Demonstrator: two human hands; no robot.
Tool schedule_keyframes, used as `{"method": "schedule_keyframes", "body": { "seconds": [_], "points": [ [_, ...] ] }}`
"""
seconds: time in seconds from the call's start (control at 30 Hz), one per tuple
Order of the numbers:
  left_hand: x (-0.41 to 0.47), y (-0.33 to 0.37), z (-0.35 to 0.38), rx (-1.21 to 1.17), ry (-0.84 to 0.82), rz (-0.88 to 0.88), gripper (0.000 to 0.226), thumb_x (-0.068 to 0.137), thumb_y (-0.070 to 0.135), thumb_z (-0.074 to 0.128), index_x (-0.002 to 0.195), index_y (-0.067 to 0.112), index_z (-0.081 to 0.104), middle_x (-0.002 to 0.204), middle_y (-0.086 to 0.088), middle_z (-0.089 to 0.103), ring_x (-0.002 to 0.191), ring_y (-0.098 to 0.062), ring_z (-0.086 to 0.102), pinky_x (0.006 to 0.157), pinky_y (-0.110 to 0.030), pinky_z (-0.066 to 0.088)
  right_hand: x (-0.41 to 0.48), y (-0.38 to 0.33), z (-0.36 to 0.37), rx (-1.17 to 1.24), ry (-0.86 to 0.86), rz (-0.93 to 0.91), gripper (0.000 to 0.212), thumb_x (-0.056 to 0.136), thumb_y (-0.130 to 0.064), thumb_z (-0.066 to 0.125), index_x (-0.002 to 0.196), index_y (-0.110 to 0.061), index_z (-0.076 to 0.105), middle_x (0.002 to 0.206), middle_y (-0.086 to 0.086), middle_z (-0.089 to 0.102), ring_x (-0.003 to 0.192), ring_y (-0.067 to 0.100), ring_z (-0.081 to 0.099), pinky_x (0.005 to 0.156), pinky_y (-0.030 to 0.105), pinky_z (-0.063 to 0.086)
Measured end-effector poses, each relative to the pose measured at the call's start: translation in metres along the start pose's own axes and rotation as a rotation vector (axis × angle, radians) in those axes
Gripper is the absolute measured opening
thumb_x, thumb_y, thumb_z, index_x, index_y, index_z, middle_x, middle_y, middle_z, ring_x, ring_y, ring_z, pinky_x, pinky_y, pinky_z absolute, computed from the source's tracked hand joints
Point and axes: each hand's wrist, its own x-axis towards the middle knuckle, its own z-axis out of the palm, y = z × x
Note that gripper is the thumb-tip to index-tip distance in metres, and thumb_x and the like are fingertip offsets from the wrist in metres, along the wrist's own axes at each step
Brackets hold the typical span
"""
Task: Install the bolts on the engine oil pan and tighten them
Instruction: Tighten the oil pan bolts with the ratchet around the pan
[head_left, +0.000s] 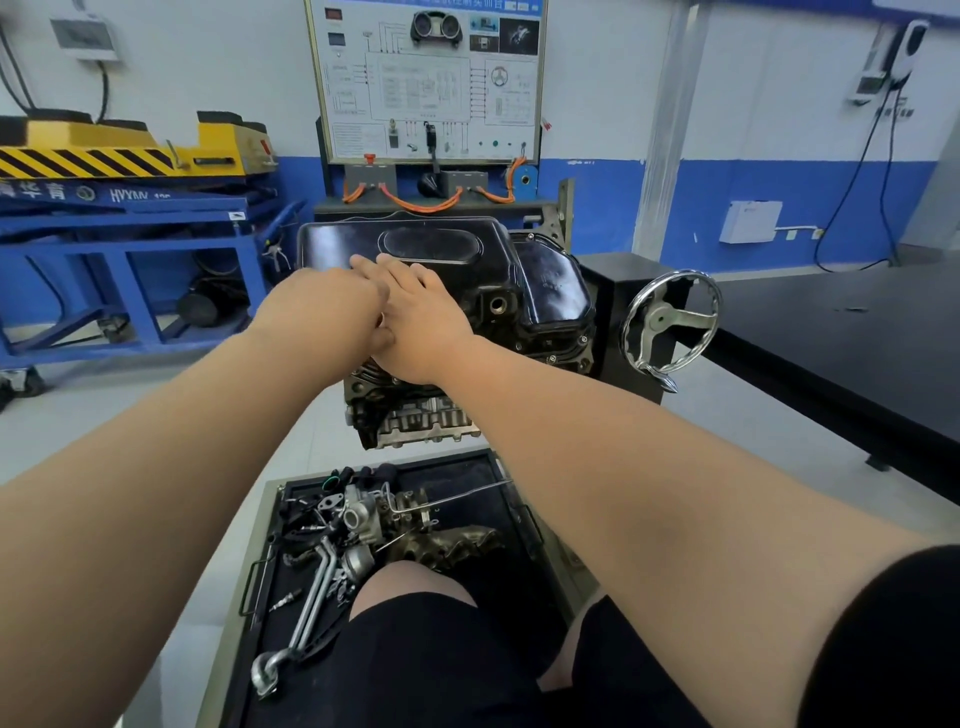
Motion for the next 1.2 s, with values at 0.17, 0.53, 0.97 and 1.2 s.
{"method": "schedule_keyframes", "body": {
  "seconds": [0.17,0.53,0.97,1.2],
  "points": [
    [0.003,0.009,0.006,-0.265,0.013,-0.158,0.057,0.092,0.038,0.054,0.137,0.007,0.039,0.1,-0.012,0.06,0.089,-0.029,0.059,0.074,-0.039,0.05,0.0,0.001,0.003,-0.047,-0.016,-0.009,0.071,0.094,-0.04,0.041,0.153,-0.022,0.008,0.161,0.0,-0.001,0.147,0.021,-0.002,0.117,0.04,0.002],
    [-0.003,-0.003,0.007,0.055,0.11,0.024,0.033,0.095,0.033,0.048,0.121,0.013,0.051,0.096,-0.003,0.058,0.084,-0.024,0.057,0.078,-0.035,0.044,0.0,-0.003,0.006,-0.021,0.021,0.036,0.067,0.093,-0.04,0.035,0.153,-0.02,0.012,0.16,-0.002,0.006,0.146,0.019,0.002,0.116,0.038,0.003],
    [-0.007,0.009,0.007,0.094,0.103,0.04,0.055,0.093,0.012,0.052,0.141,0.01,0.027,0.126,-0.012,0.053,0.108,-0.028,0.056,0.085,-0.036,0.041,0.001,-0.003,0.007,0.001,0.014,0.042,0.068,0.095,-0.047,0.035,0.153,-0.023,0.009,0.161,-0.002,0.005,0.147,0.02,0.002,0.117,0.04,0.002],
    [-0.006,0.013,0.004,-0.05,-0.03,-0.179,0.04,0.097,0.023,0.049,0.13,0.003,0.046,0.112,-0.015,0.057,0.099,-0.03,0.057,0.077,-0.037,0.041,-0.001,-0.003,0.008,-0.02,0.024,0.038,0.073,0.092,-0.045,0.042,0.153,-0.022,0.008,0.16,-0.002,0.006,0.147,0.02,0.002,0.117,0.039,0.004]
  ]
}}
